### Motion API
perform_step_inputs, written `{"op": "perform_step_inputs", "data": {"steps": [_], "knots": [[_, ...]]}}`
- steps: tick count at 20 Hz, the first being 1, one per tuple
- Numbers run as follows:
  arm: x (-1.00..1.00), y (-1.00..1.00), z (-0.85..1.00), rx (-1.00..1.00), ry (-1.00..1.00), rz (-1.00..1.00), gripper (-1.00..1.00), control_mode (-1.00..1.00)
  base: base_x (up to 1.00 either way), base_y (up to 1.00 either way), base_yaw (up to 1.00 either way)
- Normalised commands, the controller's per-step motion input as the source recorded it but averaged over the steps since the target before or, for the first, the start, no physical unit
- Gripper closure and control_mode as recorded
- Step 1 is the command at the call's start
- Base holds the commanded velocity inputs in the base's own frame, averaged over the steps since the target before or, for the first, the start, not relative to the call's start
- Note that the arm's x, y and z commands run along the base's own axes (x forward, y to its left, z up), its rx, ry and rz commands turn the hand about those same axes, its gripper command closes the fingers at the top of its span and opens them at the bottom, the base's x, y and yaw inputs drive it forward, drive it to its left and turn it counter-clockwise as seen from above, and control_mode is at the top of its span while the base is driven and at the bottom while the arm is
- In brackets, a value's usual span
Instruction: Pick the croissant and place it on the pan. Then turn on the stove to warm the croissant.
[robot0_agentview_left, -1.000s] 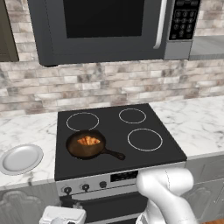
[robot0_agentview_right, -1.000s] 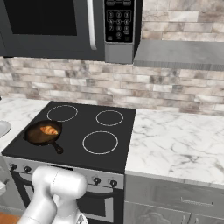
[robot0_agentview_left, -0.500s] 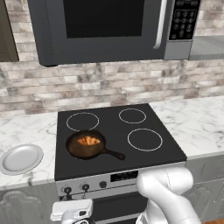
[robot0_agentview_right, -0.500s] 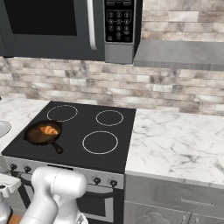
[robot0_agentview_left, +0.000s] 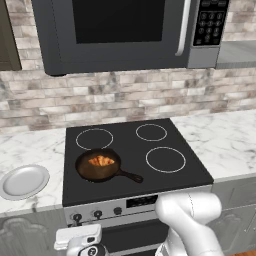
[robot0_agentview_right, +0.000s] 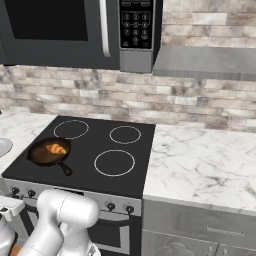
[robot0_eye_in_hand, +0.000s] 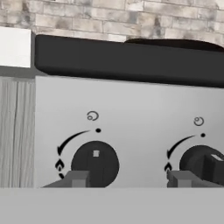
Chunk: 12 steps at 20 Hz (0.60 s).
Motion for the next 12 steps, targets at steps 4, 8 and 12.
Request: {"op": "perform_step_inputs", "data": {"steps": [4,8,12], "knots": [[0.0,0.39,-0.22,0.0,-0.07,0.0,-1.0,-1.0,0.0,0.0,0.0],[0.0,0.05,-0.03,0.0,-0.05,0.0,-1.0,-1.0,0.0,0.0,0.0],[0.0,0.0,-0.01,0.0,-0.05,0.0,-1.0,-1.0,0.0,0.0,0.0]]}}
